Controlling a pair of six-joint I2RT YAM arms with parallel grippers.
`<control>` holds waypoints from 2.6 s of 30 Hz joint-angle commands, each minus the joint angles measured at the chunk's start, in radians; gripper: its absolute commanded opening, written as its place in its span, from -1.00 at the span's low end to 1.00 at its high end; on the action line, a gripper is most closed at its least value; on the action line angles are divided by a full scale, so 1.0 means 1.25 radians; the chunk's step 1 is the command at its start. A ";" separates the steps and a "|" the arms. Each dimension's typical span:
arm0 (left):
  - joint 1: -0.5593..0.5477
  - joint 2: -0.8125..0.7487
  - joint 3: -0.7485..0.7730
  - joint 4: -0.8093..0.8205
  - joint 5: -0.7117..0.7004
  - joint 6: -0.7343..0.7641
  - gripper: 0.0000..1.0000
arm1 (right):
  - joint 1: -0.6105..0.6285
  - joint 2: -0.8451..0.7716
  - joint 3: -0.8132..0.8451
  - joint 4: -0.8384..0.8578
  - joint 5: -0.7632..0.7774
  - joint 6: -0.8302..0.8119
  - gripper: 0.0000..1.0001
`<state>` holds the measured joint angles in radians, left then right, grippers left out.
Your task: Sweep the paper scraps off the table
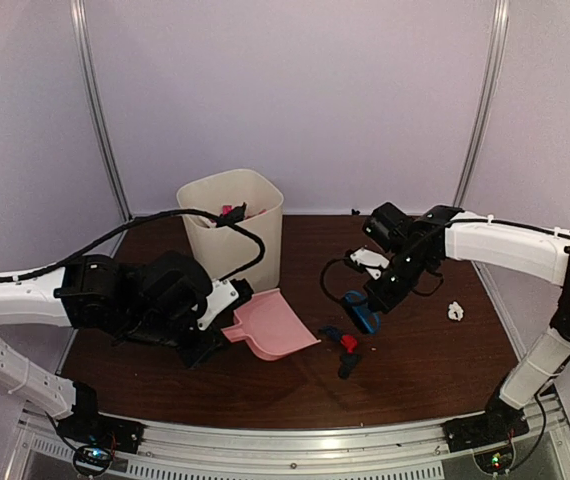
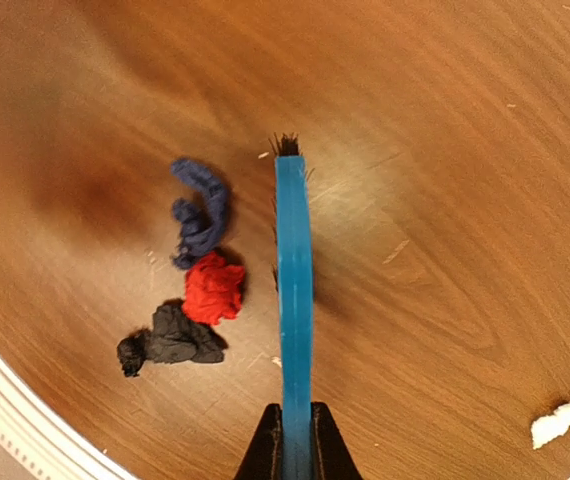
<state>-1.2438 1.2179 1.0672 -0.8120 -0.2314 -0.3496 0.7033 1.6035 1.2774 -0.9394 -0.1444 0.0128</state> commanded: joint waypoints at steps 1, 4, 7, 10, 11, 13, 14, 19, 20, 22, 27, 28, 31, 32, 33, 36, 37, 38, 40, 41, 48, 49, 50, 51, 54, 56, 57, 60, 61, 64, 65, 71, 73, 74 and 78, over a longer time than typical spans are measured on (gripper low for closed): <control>-0.004 0.006 0.015 0.038 -0.001 0.019 -1.00 | -0.085 -0.036 0.047 0.003 0.081 0.053 -1.00; -0.003 0.008 0.015 0.038 0.000 0.020 -1.00 | -0.144 -0.063 0.056 0.000 0.155 0.065 -1.00; -0.004 0.009 0.016 0.038 0.006 0.021 -1.00 | -0.206 -0.046 0.071 -0.040 0.276 0.105 -1.00; -0.004 0.005 0.016 0.038 0.009 0.020 -1.00 | -0.260 -0.017 0.086 -0.083 0.384 0.135 -1.00; -0.003 0.002 0.015 0.038 0.007 0.019 -1.00 | -0.274 -0.016 0.086 -0.083 0.401 0.138 -1.00; -0.004 -0.002 0.012 0.038 0.007 0.017 -1.00 | -0.300 -0.018 0.081 -0.073 0.428 0.145 -1.00; -0.004 -0.003 0.011 0.038 0.008 0.017 -1.00 | -0.313 -0.017 0.076 -0.070 0.445 0.147 -1.00; -0.003 -0.009 0.009 0.038 0.008 0.016 -1.00 | -0.354 0.023 0.062 -0.101 0.556 0.193 -1.00; -0.004 -0.010 0.009 0.038 0.008 0.015 -1.00 | -0.359 0.033 0.056 -0.102 0.563 0.198 -1.00; -0.003 -0.012 0.008 0.038 0.008 0.017 -1.00 | -0.363 0.051 0.037 -0.098 0.567 0.206 -1.00; -0.004 -0.019 0.002 0.038 0.009 0.018 -1.00 | -0.366 0.099 0.007 -0.092 0.503 0.213 -1.00; -0.003 -0.022 0.000 0.038 0.010 0.018 -1.00 | -0.364 0.112 0.003 -0.092 0.473 0.210 -1.00; -0.004 -0.025 -0.006 0.038 0.009 0.016 -1.00 | -0.354 0.120 0.002 -0.091 0.405 0.207 -1.00; -0.004 -0.027 -0.009 0.038 0.009 0.015 -1.00 | -0.347 0.120 0.001 -0.091 0.385 0.206 -1.00; -0.004 -0.027 -0.011 0.038 0.010 0.014 -1.00 | -0.337 0.119 0.000 -0.093 0.368 0.206 -1.00; -0.003 -0.027 -0.014 0.038 0.008 0.013 -1.00 | -0.302 0.123 -0.010 -0.096 0.301 0.207 -1.00; -0.004 -0.027 -0.015 0.038 0.007 0.013 -1.00 | -0.290 0.127 -0.014 -0.099 0.276 0.209 -1.00; -0.004 -0.026 -0.015 0.038 0.005 0.013 -1.00 | -0.276 0.130 -0.022 -0.101 0.256 0.210 -1.00; -0.004 -0.026 -0.016 0.038 0.002 0.013 -1.00 | -0.244 0.132 -0.038 -0.095 0.221 0.212 -1.00; -0.004 -0.026 -0.018 0.038 0.003 0.013 -1.00 | -0.225 0.131 -0.042 -0.094 0.208 0.214 -1.00; -0.003 -0.026 -0.029 0.038 0.016 0.001 -1.00 | -0.090 0.130 -0.027 -0.106 0.125 0.213 -1.00; -0.004 -0.026 -0.031 0.038 0.020 0.001 -1.00 | -0.069 0.127 -0.023 -0.105 0.118 0.211 -1.00; -0.004 -0.026 -0.032 0.038 0.022 0.001 -1.00 | -0.050 0.124 -0.020 -0.102 0.099 0.209 -1.00; -0.004 -0.027 -0.035 0.037 0.025 0.001 -1.00 | -0.030 0.118 -0.017 -0.100 0.086 0.207 -1.00; -0.004 -0.030 -0.039 0.037 0.028 -0.006 -1.00 | 0.023 0.101 -0.012 -0.093 0.060 0.199 -1.00; -0.004 -0.034 -0.042 0.038 0.030 -0.012 -1.00 | 0.058 0.088 -0.003 -0.091 0.045 0.183 -1.00; -0.004 -0.034 -0.043 0.038 0.031 -0.014 -1.00 | 0.076 0.083 0.003 -0.095 0.036 0.172 -1.00; -0.004 -0.034 -0.047 0.037 0.036 -0.019 -1.00 | 0.125 0.066 0.027 -0.108 0.025 0.149 -1.00; -0.004 -0.034 -0.048 0.038 0.036 -0.022 -1.00 | 0.130 0.062 0.037 -0.114 0.026 0.149 -1.00; -0.003 -0.035 -0.048 0.038 0.039 -0.027 -1.00 | 0.135 0.048 0.062 -0.131 0.040 0.154 -1.00; -0.004 -0.035 -0.048 0.038 0.039 -0.029 -1.00 | 0.136 0.044 0.071 -0.139 0.048 0.156 -1.00; -0.004 -0.043 -0.048 0.035 0.041 -0.036 -1.00 | 0.136 0.033 0.156 -0.185 0.090 0.160 -1.00; -0.003 -0.043 -0.046 0.033 0.040 -0.038 -1.00 | 0.135 0.028 0.183 -0.189 0.098 0.165 -1.00; -0.004 -0.045 -0.046 0.031 0.040 -0.039 -1.00 | 0.136 0.028 0.196 -0.188 0.103 0.170 -1.00; -0.003 -0.048 -0.046 0.032 0.037 -0.039 -1.00 | 0.135 0.042 0.259 -0.187 0.112 0.204 -1.00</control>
<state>-1.2438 1.1828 1.0096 -0.8097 -0.1867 -0.3859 0.8745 1.6718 1.5249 -1.1580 -0.0433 0.2207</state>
